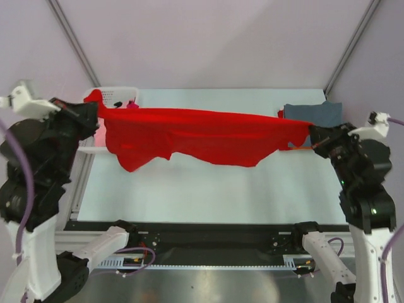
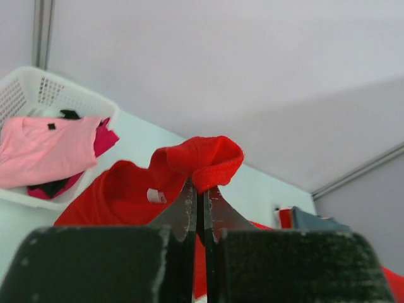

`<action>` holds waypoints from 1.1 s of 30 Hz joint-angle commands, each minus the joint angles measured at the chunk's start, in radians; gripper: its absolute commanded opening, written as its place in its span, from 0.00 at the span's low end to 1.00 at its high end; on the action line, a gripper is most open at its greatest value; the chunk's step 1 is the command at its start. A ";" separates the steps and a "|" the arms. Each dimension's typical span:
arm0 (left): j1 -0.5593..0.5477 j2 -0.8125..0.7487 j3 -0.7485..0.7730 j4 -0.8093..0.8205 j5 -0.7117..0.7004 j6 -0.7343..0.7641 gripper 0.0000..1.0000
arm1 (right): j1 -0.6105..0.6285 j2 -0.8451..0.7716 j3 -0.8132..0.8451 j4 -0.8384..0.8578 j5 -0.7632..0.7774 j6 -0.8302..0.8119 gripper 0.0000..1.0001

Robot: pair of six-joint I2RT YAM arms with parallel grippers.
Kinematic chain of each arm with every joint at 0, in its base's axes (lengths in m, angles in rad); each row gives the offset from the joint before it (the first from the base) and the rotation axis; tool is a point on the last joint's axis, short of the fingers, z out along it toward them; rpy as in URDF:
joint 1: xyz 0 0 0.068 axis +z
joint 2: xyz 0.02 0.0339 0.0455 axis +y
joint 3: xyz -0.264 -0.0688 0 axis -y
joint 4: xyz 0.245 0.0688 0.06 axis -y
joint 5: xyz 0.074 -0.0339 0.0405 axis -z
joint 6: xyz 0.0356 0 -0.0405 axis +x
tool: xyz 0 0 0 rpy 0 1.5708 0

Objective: Fold and stack the t-shirts
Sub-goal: Flatten the tshirt out

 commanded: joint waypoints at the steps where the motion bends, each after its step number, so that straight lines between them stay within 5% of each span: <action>1: 0.006 -0.006 0.114 -0.089 0.038 -0.003 0.00 | -0.005 -0.075 0.106 -0.054 0.038 -0.015 0.00; 7: 0.006 0.046 0.189 -0.097 0.038 -0.016 0.00 | -0.005 -0.010 0.240 -0.067 0.054 -0.032 0.00; 11: 0.006 0.218 0.197 -0.083 0.076 -0.023 0.00 | -0.005 0.136 0.192 -0.038 0.061 -0.024 0.00; 15: 0.082 0.503 0.082 0.115 0.187 -0.082 0.00 | -0.011 0.360 0.050 0.175 0.016 0.040 0.00; 18: 0.112 0.731 0.157 0.178 0.178 -0.127 0.01 | -0.047 0.576 0.104 0.293 -0.030 0.107 0.00; 19: 0.117 0.802 0.242 0.184 0.158 -0.139 0.09 | -0.054 0.640 0.134 0.351 -0.043 0.117 0.04; 20: 0.125 0.924 0.296 0.186 0.179 -0.147 0.24 | -0.067 0.750 0.172 0.357 -0.046 0.131 0.26; 21: 0.143 0.994 0.360 0.170 0.228 -0.144 0.74 | -0.069 0.817 0.291 0.345 -0.049 0.114 0.99; 24: 0.143 1.117 0.626 0.011 0.254 -0.126 0.92 | -0.043 0.981 0.468 0.151 -0.078 0.017 1.00; 27: 0.109 0.981 0.458 0.026 0.160 -0.086 0.96 | 0.003 0.908 0.315 0.182 -0.017 -0.004 0.93; 33: 0.068 0.523 -0.284 0.305 0.107 -0.110 1.00 | 0.021 0.614 -0.219 0.362 0.014 0.091 0.77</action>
